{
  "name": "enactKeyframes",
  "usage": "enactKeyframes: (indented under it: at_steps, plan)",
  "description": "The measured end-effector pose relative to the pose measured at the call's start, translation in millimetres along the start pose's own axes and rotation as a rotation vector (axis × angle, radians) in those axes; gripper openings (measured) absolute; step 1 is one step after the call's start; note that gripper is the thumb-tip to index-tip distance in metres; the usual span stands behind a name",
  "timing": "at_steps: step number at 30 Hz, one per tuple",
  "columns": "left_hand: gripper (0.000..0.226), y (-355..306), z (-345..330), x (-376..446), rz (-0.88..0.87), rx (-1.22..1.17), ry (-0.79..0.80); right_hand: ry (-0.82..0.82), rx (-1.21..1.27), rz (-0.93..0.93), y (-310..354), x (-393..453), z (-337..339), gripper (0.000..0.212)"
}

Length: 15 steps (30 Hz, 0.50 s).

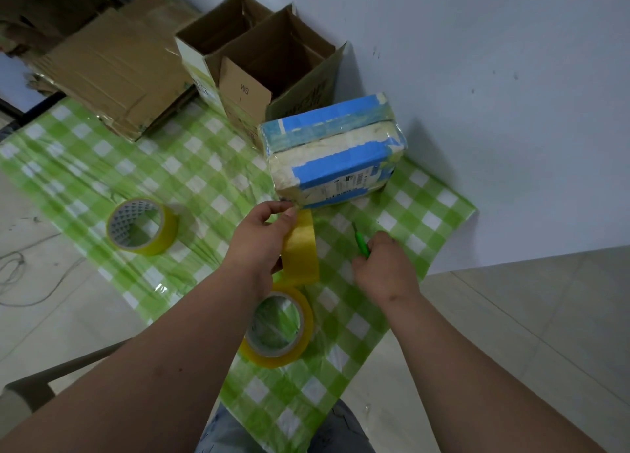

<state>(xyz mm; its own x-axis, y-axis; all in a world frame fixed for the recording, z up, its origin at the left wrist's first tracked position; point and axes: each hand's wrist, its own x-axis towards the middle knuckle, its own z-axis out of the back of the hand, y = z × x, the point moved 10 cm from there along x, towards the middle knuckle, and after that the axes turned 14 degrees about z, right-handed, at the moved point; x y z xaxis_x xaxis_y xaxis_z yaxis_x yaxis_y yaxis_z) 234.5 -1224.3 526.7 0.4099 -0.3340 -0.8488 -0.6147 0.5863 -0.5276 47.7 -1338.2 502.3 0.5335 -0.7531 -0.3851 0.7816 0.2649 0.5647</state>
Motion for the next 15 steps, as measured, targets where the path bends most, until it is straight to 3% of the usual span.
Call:
enactKeyframes:
  at_steps: [4, 7, 11, 15]
  plan:
    - [0.003, 0.8, -3.6, 4.7, 0.041, -0.086, 0.037, -0.155, 0.121, 0.104, 21.4, -6.3, 22.1, 0.01]
    - [0.007, 1.3, -6.2, 4.7, 0.046, -0.143, 0.081, -0.229, 0.138, 0.297, 53.7, -15.1, 38.5, 0.005]
    - [0.009, 3.2, -8.1, 1.6, 0.056, -0.231, 0.147, -0.244, 0.093, 0.511, 92.5, -20.4, 53.8, 0.028]
    - [0.01, 3.1, -7.9, -1.2, 0.054, -0.274, 0.175, -0.189, -0.017, 0.628, 119.2, -17.0, 57.1, 0.037]
